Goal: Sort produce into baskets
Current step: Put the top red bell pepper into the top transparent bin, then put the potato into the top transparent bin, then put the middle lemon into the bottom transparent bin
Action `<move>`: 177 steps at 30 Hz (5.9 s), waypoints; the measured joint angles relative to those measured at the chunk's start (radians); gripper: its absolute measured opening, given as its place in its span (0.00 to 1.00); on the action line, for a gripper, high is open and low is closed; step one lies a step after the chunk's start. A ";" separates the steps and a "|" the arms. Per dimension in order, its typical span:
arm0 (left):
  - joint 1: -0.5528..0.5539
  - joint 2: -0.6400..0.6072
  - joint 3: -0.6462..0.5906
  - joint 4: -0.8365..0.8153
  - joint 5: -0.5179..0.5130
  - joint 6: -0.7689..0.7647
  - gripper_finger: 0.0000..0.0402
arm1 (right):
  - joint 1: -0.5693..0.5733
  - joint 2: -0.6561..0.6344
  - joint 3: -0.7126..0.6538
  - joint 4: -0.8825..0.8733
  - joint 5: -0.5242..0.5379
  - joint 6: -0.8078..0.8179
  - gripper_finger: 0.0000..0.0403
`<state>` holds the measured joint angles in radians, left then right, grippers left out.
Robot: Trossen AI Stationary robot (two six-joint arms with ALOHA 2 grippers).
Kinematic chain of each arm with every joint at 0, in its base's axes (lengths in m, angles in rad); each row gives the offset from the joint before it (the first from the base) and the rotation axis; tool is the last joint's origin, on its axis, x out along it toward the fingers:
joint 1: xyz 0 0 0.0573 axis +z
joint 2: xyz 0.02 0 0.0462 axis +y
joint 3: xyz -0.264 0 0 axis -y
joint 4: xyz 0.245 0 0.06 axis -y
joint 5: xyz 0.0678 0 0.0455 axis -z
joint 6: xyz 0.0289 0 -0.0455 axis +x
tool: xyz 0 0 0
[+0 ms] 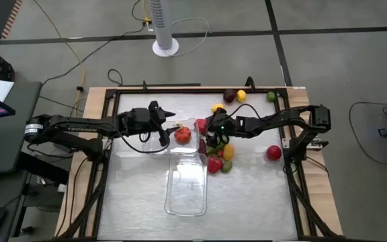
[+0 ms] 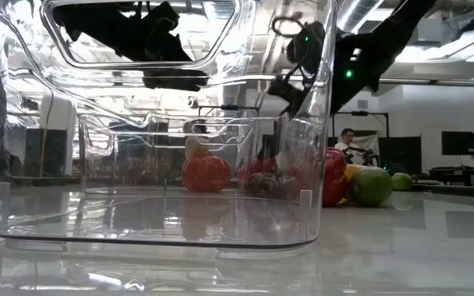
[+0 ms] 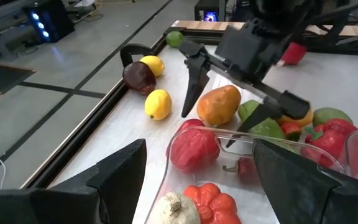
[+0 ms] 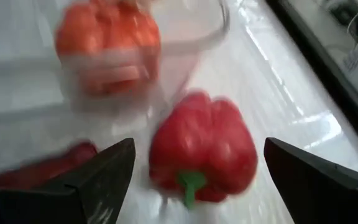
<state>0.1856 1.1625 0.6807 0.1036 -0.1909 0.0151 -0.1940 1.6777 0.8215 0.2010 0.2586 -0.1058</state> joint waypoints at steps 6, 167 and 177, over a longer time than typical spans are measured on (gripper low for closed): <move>0.000 0.000 0.000 -0.001 0.000 0.000 0.70 | -0.031 0.058 -0.001 0.031 -0.052 0.000 0.95; -0.310 -0.082 0.187 -0.091 -0.382 0.080 0.70 | -0.213 -0.311 -0.224 0.148 0.003 0.051 0.93; -0.303 -0.080 0.187 -0.097 -0.386 0.091 0.70 | -0.314 -0.060 -0.091 0.034 -0.026 0.037 0.93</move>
<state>-0.1173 1.0828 0.8677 0.0068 -0.5766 0.1056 -0.5079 1.6180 0.7303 0.2351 0.2330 -0.0683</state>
